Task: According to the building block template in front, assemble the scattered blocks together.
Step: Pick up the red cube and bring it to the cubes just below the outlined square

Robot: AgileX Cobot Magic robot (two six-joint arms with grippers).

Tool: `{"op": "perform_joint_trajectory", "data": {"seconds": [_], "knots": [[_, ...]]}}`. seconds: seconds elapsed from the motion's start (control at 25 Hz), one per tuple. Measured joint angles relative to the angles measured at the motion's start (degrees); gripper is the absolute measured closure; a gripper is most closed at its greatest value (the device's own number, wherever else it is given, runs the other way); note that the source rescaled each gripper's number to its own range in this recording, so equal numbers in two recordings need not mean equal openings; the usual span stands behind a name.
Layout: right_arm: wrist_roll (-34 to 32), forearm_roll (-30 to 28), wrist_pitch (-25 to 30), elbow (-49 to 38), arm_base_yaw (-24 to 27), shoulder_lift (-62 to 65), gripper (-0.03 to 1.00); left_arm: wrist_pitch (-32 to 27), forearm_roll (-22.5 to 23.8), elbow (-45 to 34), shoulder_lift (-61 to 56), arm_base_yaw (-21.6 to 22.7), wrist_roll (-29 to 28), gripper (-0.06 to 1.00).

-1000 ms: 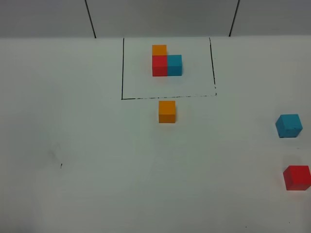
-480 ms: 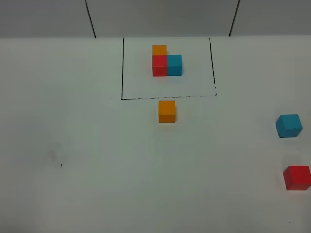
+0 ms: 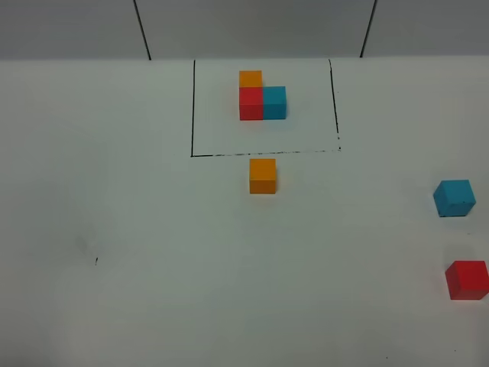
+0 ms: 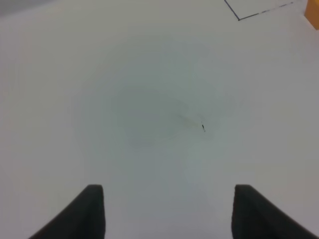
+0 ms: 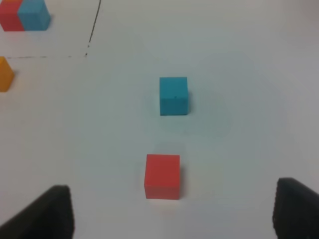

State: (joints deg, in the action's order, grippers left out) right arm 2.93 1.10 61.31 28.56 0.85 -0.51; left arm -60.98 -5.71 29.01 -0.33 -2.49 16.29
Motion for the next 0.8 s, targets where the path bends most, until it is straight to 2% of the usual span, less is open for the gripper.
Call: {"op": "perform_joint_trajectory", "data": {"seconds": [0.56, 0.64, 0.8], "knots": [[-0.14, -1.1, 0.0, 0.0, 0.0, -0.35, 0.32, 0.0, 0.0, 0.0, 0.0, 0.0, 0.0, 0.68], [-1.27, -1.69, 0.06, 0.59, 0.0, -2.14, 0.27, 0.0, 0.0, 0.0, 0.0, 0.0, 0.0, 0.68], [-2.93, -3.29, -1.05, 2.77, 0.0, -10.76, 0.04, 0.0, 0.0, 0.0, 0.0, 0.0, 0.0, 0.68]]}}
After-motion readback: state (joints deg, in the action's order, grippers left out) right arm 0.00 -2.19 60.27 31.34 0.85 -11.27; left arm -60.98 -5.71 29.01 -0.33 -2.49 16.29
